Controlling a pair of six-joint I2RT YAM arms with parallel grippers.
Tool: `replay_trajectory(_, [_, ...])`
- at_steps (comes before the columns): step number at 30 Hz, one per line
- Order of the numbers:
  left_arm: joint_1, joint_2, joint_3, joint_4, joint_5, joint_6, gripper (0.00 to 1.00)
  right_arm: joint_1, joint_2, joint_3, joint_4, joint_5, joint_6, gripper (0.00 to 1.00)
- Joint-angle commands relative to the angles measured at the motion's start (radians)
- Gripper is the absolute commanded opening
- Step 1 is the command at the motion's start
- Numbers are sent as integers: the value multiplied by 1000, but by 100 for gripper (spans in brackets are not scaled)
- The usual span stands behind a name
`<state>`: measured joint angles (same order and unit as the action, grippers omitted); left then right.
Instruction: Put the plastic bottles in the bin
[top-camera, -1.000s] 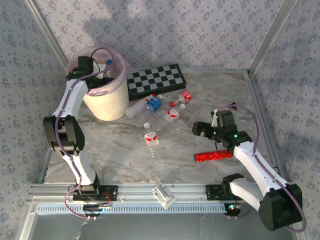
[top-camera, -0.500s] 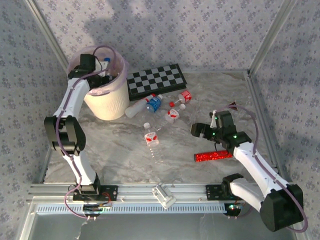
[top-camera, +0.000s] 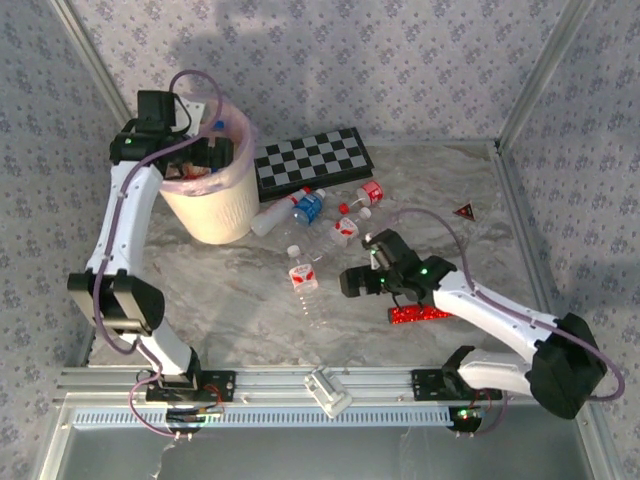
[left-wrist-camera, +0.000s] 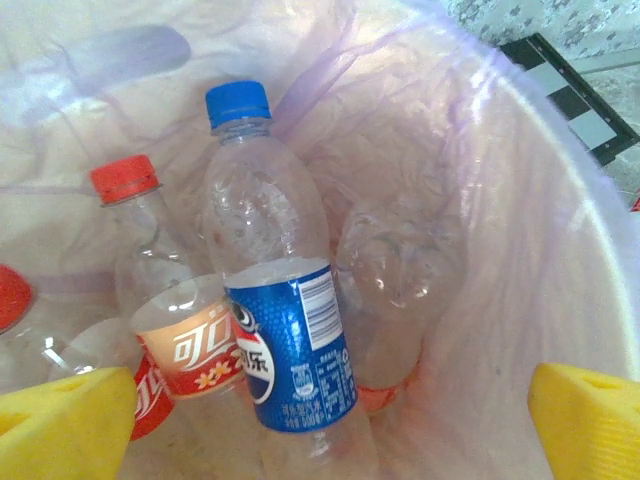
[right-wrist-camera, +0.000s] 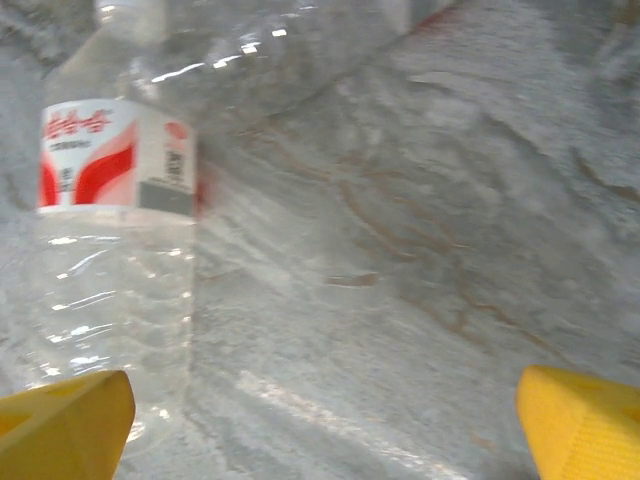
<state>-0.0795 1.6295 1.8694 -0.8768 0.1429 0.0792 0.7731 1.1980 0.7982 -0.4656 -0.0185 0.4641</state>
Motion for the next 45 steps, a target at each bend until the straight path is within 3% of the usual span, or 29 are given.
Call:
replay_trajectory(1, [0,-74,40,-49,-46,20,100,84,70,79,-42,1,-13,100])
replay_trajectory(10, [-52,-244,-30,-37,-60,-63,100,348,366,265,-129,76,32,100])
replay_trajectory(22, [-206,-565,-389,127,-85,-258,100,351,509,293,-91,134,91,97])
replay_trajectory(31, [-216,-596,-421,139,-84,-305,100,349,466,322,-170,176,70,69])
replay_trajectory(38, [-229,-605,-433,166,-72,-350,100,344,383,384,-286,201,45,57])
replay_trajectory(45, [-301,-613,-419,215,-6,-466,100,243,171,316,-217,146,6,57])
